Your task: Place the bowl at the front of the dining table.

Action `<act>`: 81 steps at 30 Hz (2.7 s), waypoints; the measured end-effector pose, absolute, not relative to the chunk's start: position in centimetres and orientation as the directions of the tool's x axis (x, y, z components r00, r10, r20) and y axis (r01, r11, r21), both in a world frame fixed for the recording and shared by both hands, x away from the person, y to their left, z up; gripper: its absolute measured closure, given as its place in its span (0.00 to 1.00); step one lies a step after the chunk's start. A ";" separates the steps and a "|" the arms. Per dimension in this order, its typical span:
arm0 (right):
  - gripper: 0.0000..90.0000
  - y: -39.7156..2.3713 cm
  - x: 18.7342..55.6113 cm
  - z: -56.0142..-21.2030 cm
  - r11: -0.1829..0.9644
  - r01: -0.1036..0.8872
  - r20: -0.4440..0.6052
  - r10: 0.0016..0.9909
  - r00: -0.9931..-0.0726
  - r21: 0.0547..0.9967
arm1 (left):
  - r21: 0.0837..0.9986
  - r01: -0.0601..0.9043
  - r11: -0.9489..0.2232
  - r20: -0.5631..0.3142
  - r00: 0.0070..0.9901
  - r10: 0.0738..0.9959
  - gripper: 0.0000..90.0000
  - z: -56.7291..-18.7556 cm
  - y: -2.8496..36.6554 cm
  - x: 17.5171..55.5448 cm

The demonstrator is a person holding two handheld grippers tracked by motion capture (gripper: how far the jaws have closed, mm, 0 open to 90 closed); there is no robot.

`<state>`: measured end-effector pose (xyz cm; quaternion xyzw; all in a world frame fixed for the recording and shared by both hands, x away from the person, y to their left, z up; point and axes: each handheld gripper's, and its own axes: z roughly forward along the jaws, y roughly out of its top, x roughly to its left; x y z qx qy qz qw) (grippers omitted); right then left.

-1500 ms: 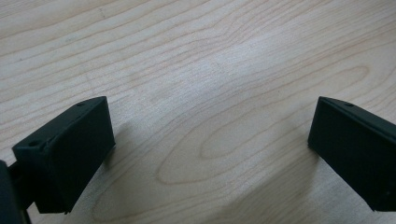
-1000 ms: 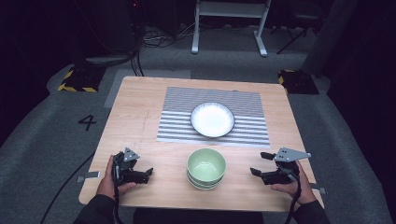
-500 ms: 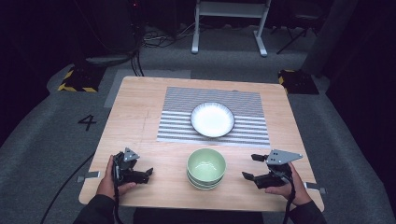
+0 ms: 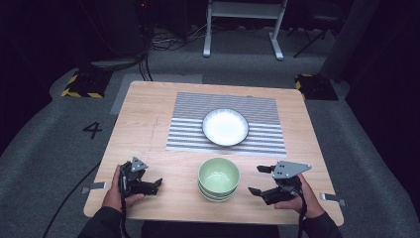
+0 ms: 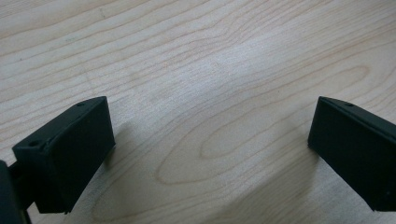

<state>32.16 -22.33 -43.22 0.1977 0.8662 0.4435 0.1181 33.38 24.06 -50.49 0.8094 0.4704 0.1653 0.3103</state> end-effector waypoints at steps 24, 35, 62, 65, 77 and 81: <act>0.24 -17.8 31.4 -40.5 0.588 0.107 -0.092 0.299 -0.950 0.802 | 0.658 0.659 -0.364 -0.024 0.501 0.865 0.00 -50.5 24.1 33.3; 0.24 -16.0 31.3 -40.9 0.610 0.095 -0.088 0.263 -0.961 0.787 | 0.659 0.659 -0.363 -0.025 0.501 0.865 0.00 -50.5 24.1 33.3; 0.67 -12.8 33.7 -43.1 0.694 0.108 0.109 0.043 -0.993 0.712 | 0.659 0.660 -0.360 -0.026 0.499 0.866 0.00 -50.5 24.1 33.3; 0.77 -12.6 33.9 -43.2 0.695 0.119 0.156 0.010 -0.988 0.709 | 0.659 0.660 -0.361 -0.026 0.499 0.866 0.00 -50.5 24.1 33.3; 0.84 -12.1 33.5 -42.8 0.700 0.105 0.138 0.009 -0.990 0.707 | 0.659 0.660 -0.361 -0.026 0.499 0.866 0.00 -50.5 24.1 33.3; 0.88 -12.0 33.4 -42.2 0.681 0.123 0.161 0.008 -0.987 0.722 | 0.659 0.660 -0.361 -0.026 0.499 0.866 0.00 -50.5 24.1 33.3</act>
